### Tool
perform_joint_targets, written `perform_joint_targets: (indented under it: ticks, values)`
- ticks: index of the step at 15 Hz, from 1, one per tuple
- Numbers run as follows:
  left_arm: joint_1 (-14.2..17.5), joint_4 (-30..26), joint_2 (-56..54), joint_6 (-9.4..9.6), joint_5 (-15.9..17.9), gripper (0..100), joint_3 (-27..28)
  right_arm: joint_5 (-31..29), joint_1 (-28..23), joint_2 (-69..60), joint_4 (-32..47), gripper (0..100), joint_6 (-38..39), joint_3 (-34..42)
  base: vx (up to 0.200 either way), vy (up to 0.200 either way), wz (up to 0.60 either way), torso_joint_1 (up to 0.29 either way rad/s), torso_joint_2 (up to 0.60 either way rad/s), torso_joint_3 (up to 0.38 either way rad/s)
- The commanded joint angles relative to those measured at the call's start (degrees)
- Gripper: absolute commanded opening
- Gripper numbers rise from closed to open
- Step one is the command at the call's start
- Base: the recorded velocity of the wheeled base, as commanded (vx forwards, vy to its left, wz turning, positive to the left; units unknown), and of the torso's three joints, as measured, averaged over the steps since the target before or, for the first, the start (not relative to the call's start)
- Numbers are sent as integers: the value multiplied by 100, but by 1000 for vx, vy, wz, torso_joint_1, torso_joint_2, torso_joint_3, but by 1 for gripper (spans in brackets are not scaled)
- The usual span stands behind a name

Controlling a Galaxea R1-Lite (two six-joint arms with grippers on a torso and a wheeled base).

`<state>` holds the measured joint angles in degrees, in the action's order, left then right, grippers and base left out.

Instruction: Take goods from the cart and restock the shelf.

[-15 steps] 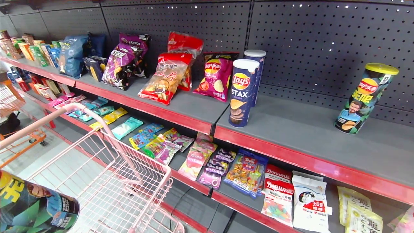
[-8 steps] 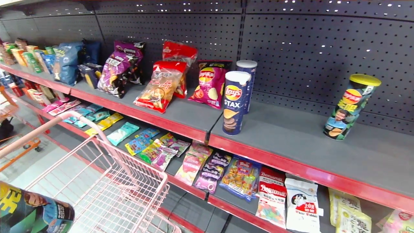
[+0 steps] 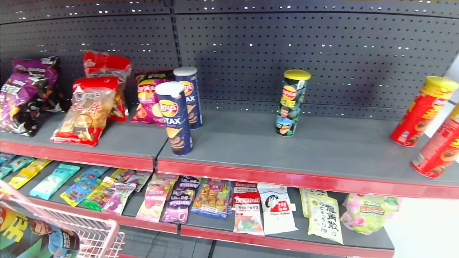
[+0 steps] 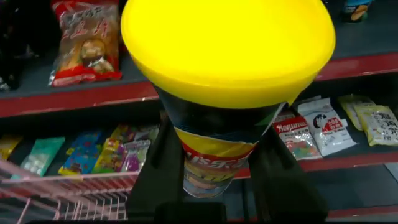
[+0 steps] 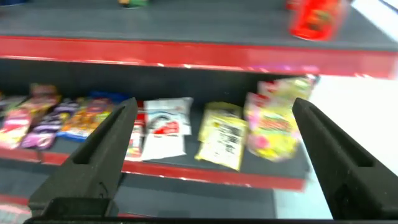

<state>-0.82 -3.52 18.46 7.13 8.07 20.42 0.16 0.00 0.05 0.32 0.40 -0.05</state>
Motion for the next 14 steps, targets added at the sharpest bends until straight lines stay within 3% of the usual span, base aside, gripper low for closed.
perform_joint_targets:
  ticks: [1, 2, 5, 9, 14]
  values:
    - [29, 1, -9, 262, -42, 0, 32, 11, 0, 4, 3, 100, 4, 5, 0, 0, 0, 0, 0, 0]
    - [29, 1, -18, 385, -42, 0, 59, 2, 0, 4, -5, 100, 4, 5, 0, 0, 0, 0, 0, 0]
    - [29, 1, -9, 403, -183, 0, 120, 11, 0, 4, -5, 100, 4, -4, 0, 0, 0, 0, 0, 0]
    - [29, 1, -18, 438, -201, 0, 120, 11, 0, 4, 3, 100, 4, -4, 200, 0, 0, -5, -7, 1]
    - [-24, -8, -237, 473, -113, 0, 94, 19, 0, 4, 3, 100, -5, -4, 0, 0, 0, 0, 0, 0]
